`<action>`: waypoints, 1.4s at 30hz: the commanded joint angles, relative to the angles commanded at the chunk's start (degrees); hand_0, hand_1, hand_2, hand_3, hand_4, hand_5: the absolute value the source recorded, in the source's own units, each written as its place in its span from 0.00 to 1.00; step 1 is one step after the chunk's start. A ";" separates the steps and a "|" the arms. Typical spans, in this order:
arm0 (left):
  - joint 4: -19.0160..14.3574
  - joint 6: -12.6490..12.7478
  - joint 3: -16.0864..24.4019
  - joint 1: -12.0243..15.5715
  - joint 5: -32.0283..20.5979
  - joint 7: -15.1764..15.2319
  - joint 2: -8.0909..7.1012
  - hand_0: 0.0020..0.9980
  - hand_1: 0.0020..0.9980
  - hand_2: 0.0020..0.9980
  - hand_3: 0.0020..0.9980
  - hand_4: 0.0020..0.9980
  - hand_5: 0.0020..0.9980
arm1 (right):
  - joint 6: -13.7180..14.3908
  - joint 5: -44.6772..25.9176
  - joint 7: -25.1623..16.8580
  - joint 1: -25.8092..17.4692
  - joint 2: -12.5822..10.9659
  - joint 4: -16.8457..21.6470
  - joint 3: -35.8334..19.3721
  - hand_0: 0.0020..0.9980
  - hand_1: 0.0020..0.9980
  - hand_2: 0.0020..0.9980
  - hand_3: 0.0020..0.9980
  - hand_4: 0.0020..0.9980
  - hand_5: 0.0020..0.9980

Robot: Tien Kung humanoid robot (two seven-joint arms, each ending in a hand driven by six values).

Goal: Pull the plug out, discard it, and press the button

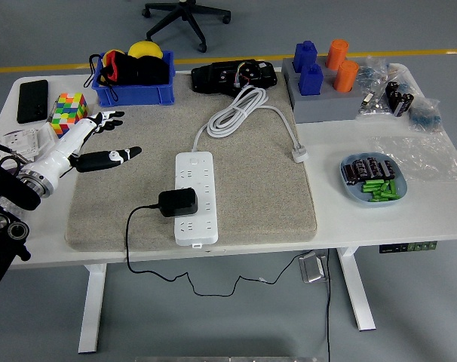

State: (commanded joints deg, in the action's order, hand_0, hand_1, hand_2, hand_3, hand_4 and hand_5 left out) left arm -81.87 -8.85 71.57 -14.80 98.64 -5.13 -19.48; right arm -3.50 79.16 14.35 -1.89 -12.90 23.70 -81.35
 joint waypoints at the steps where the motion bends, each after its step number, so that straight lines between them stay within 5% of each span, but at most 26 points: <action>1: -0.35 -0.17 -0.57 -0.04 0.12 -0.08 -0.17 0.91 0.89 0.88 0.92 1.00 0.36 | 0.00 0.01 0.00 0.00 -0.01 -0.01 -0.04 0.78 0.74 0.74 0.74 0.78 0.69; 2: -0.59 -0.26 -0.93 -0.07 0.22 -0.14 -0.28 0.91 0.88 0.86 0.90 1.00 0.30 | 0.00 0.01 0.00 0.00 -0.01 -0.02 -0.05 0.77 0.74 0.74 0.74 0.78 0.69; 13: -1.21 -0.96 -9.15 -2.30 1.53 -0.50 -0.53 0.91 0.86 0.83 0.88 1.00 0.25 | -0.06 0.02 -0.01 -0.06 0.38 -0.12 -0.15 0.77 0.74 0.74 0.74 0.78 0.69; 25: 3.48 0.55 -15.39 -4.79 2.64 1.22 -0.07 0.88 0.79 0.76 0.83 1.00 0.15 | -0.04 0.03 -0.01 0.07 0.30 -0.14 -0.21 0.78 0.74 0.74 0.74 0.78 0.69; 26: 3.70 0.60 -15.80 -4.91 2.69 1.17 -0.03 0.86 0.72 0.70 0.76 1.00 0.07 | -0.04 0.05 -0.01 0.07 0.32 -0.17 -0.25 0.77 0.74 0.74 0.74 0.78 0.69; 31: 4.56 1.04 -16.76 -5.27 2.85 1.27 0.38 0.86 0.72 0.70 0.76 1.00 0.07 | -0.05 0.07 0.01 0.07 0.37 -0.21 -0.33 0.77 0.74 0.74 0.74 0.78 0.69; 32: 4.76 1.19 -16.85 -5.34 2.84 1.43 0.44 0.78 0.64 0.59 0.68 1.00 0.00 | -0.05 0.06 0.00 0.07 0.37 -0.20 -0.32 0.78 0.74 0.74 0.74 0.78 0.69; 42: 8.18 3.11 -17.85 -6.34 2.86 3.49 0.97 0.73 0.56 0.51 0.61 0.98 0.00 | -0.04 -0.01 -0.01 0.15 0.36 -0.14 -0.22 0.78 0.74 0.74 0.74 0.79 0.69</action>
State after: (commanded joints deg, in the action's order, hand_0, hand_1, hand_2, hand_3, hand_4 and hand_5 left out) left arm -73.68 -5.74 53.72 -21.15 101.50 -1.64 -18.50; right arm -3.54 79.15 14.34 -1.74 -12.54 23.57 -81.57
